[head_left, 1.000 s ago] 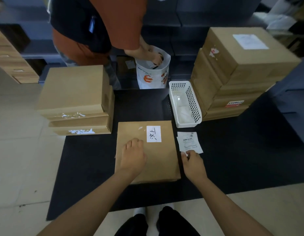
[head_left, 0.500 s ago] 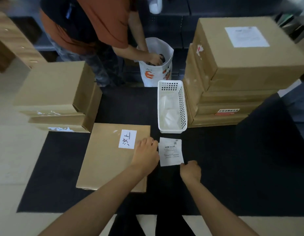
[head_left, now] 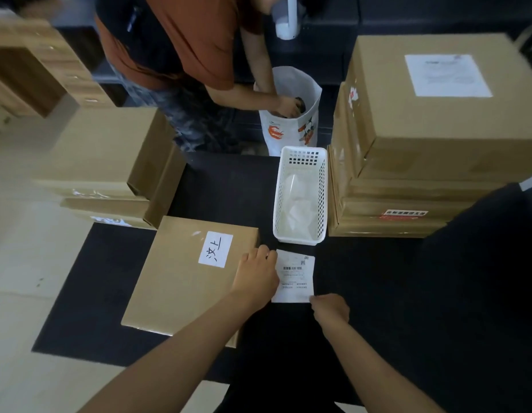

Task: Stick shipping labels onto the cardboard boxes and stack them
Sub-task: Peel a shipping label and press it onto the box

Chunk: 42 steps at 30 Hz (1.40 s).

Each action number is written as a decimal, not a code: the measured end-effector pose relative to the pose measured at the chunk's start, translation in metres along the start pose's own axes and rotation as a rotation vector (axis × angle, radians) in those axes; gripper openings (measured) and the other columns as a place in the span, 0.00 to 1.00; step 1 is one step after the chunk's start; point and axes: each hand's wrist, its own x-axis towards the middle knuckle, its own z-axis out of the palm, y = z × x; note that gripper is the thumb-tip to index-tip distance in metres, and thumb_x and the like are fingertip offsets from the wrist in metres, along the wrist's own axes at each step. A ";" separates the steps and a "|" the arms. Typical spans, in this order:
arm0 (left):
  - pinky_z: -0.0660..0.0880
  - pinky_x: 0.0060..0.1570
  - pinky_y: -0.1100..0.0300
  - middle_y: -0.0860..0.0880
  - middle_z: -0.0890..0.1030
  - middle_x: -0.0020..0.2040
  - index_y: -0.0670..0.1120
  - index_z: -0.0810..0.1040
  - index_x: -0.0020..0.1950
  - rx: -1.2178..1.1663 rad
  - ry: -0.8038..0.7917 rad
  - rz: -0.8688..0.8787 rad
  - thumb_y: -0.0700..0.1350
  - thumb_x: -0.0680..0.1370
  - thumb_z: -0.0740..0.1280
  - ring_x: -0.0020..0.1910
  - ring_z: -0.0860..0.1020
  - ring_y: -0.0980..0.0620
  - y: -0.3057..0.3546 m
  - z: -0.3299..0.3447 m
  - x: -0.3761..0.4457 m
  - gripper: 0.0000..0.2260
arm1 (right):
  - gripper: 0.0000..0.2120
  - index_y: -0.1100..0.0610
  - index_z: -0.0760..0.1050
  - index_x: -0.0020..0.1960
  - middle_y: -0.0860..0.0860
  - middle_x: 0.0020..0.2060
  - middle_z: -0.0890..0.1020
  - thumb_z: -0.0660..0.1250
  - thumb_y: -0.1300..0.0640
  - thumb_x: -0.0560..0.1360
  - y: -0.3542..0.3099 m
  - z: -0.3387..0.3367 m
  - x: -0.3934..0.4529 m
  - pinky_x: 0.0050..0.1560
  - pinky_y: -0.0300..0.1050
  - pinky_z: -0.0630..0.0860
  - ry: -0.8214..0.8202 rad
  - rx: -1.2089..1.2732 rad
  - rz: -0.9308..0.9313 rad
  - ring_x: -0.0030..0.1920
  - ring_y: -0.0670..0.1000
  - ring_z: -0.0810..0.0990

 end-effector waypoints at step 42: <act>0.71 0.55 0.61 0.56 0.76 0.56 0.50 0.76 0.60 -0.768 0.271 0.012 0.46 0.78 0.63 0.56 0.74 0.57 -0.027 -0.071 -0.034 0.11 | 0.07 0.59 0.81 0.46 0.52 0.40 0.85 0.68 0.56 0.75 -0.109 -0.007 -0.143 0.39 0.39 0.80 -0.078 0.558 -0.456 0.40 0.47 0.83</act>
